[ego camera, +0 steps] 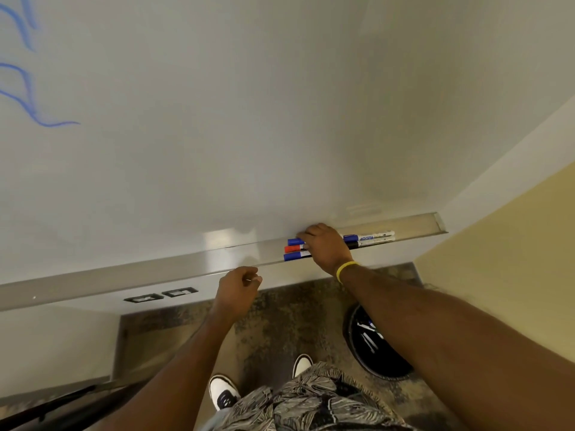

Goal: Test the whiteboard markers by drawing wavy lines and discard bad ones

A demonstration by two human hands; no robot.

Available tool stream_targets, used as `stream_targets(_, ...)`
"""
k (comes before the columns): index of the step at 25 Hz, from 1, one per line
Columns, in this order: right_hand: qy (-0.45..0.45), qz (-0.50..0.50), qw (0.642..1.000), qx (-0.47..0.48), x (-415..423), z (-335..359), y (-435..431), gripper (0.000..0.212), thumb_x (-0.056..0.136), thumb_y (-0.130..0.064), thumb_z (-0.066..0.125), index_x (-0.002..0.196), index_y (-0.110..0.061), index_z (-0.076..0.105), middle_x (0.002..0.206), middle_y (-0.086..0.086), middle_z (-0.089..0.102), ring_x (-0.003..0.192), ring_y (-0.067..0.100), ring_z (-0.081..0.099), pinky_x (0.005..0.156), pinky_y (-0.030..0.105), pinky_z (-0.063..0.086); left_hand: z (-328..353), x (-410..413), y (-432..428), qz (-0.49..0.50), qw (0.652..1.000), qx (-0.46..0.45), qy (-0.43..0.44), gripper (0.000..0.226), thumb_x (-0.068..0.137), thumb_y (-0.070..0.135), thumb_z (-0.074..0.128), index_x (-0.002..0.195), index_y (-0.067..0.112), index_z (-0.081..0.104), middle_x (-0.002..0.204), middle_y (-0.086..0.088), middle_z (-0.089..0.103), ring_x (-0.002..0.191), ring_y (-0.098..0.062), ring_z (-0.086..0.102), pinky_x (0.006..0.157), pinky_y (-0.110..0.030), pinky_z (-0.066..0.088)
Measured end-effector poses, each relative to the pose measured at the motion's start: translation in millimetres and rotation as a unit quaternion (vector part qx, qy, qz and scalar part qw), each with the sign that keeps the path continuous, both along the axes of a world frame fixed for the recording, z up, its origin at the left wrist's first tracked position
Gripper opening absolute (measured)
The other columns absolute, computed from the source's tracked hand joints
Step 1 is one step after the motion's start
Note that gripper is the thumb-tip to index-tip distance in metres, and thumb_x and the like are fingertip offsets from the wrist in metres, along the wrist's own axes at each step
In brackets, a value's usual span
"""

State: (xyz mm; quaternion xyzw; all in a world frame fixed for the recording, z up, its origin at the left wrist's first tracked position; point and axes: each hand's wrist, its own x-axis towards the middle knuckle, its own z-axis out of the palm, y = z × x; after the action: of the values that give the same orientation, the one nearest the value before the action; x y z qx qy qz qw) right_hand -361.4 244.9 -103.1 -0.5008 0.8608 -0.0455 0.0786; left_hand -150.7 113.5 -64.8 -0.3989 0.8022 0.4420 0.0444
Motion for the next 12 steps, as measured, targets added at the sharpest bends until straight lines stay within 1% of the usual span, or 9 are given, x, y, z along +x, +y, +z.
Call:
stream_targets(3, -0.016, -0.012, 1.0, -0.01, 2, -1, 2, 0.037, 0.094, -0.015, 0.061, 0.131, -0.013, 0.06, 0.123, 0.008, 0.064, 0.114, 0.026, 0.056, 0.102, 0.037, 0.044, -2, 2, 3, 0.001, 1.0, -0.005, -0.005, 0.035, 0.097, 0.024, 0.059, 0.129, 0.011, 0.059, 0.126, -0.007, 0.064, 0.1, -0.01, 0.057, 0.092, -0.023, 0.041)
stream_targets(6, -0.031, -0.021, 0.999, -0.021, 3, 2, 4, 0.037, 0.097, -0.018, 0.058, 0.133, -0.013, 0.057, 0.128, 0.007, 0.061, 0.119, 0.025, 0.053, 0.106, 0.036, 0.041, -4, 4, 6, -0.014, 1.0, -0.026, -0.006, 0.036, 0.096, 0.024, 0.059, 0.13, 0.011, 0.058, 0.126, -0.007, 0.065, 0.105, -0.014, 0.06, 0.093, -0.026, 0.044)
stream_targets(9, -0.049, -0.029, 0.998, -0.038, 10, 10, 9, 0.04, 0.098, -0.027, 0.055, 0.136, -0.012, 0.054, 0.132, 0.007, 0.058, 0.123, 0.025, 0.05, 0.108, 0.037, 0.039, -3, 5, 4, -0.032, 0.997, -0.065, -0.008, 0.041, 0.096, 0.029, 0.06, 0.134, 0.015, 0.055, 0.132, -0.004, 0.061, 0.117, -0.018, 0.058, 0.1, -0.032, 0.044)
stream_targets(12, -0.063, -0.028, 0.997, -0.043, 26, 19, 19, 0.051, 0.096, -0.039, 0.055, 0.14, -0.013, 0.049, 0.138, 0.007, 0.054, 0.127, 0.026, 0.047, 0.11, 0.038, 0.036, 0, 7, -2, -0.08, 0.987, -0.137, -0.018, 0.048, 0.096, 0.038, 0.058, 0.14, 0.021, 0.048, 0.145, -0.001, 0.05, 0.132, -0.021, 0.048, 0.11, -0.039, 0.039)
